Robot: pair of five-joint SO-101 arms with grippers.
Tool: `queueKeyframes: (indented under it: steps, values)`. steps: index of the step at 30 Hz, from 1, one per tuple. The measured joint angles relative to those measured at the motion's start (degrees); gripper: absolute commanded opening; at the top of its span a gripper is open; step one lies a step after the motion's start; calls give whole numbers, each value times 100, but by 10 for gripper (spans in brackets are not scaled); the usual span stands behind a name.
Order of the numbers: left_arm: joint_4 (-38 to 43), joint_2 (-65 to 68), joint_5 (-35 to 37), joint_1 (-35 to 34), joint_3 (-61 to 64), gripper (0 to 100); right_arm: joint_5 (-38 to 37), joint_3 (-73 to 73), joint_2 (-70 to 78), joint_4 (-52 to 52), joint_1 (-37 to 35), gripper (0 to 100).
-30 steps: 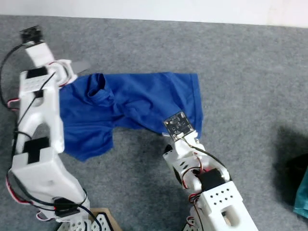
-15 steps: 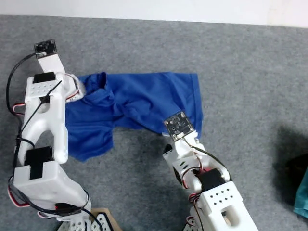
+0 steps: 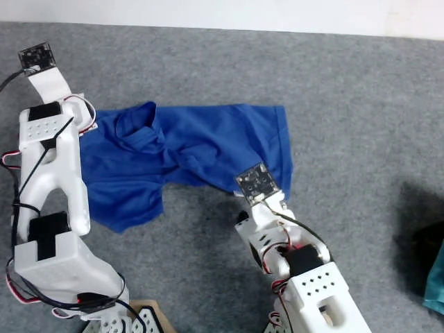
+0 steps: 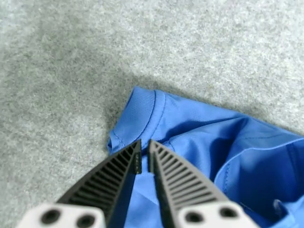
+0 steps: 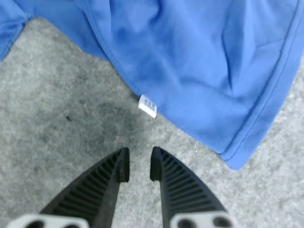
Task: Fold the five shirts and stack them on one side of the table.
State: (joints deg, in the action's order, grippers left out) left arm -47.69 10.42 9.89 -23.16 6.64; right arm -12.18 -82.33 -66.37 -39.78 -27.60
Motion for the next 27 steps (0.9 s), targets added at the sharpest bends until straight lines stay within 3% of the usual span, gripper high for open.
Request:
queueKeyframes:
  steps: [9, 20, 25, 27]
  values:
    - [800, 686, 0, -70, 492, 155, 0, -167, 0, 352, 0, 91]
    - [905, 1073, 0, -79, 396, 162, 0, -167, 0, 352, 0, 91]
    - [484, 1073, 0, -79, 299, 20, 0, -167, 0, 352, 0, 91]
    - [387, 1073, 0, -79, 299, 17, 0, -167, 0, 352, 0, 91]
